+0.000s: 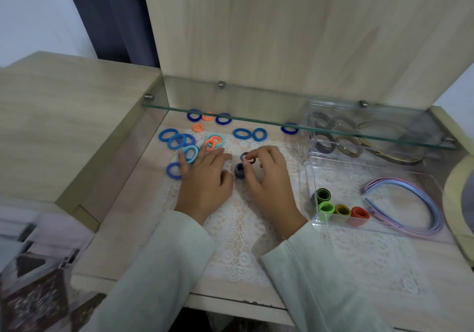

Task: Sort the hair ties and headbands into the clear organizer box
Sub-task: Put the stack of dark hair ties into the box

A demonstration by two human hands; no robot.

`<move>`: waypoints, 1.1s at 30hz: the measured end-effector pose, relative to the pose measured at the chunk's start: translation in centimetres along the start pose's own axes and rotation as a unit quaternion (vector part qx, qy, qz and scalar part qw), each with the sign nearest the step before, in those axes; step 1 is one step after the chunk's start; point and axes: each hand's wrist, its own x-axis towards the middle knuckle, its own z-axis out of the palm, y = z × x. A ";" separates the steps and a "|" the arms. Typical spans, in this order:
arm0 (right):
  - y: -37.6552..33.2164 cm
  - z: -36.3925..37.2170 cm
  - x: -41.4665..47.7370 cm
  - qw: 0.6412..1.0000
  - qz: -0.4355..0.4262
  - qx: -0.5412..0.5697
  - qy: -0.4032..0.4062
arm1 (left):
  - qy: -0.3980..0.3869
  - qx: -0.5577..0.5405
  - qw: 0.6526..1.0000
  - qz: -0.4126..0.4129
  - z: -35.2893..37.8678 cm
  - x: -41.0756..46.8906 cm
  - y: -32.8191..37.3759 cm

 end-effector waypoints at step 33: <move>-1.1 -0.6 -1.1 0.973 0.006 -0.202 -0.108 | -0.040 -0.019 0.999 -0.017 0.0 0.7 -0.7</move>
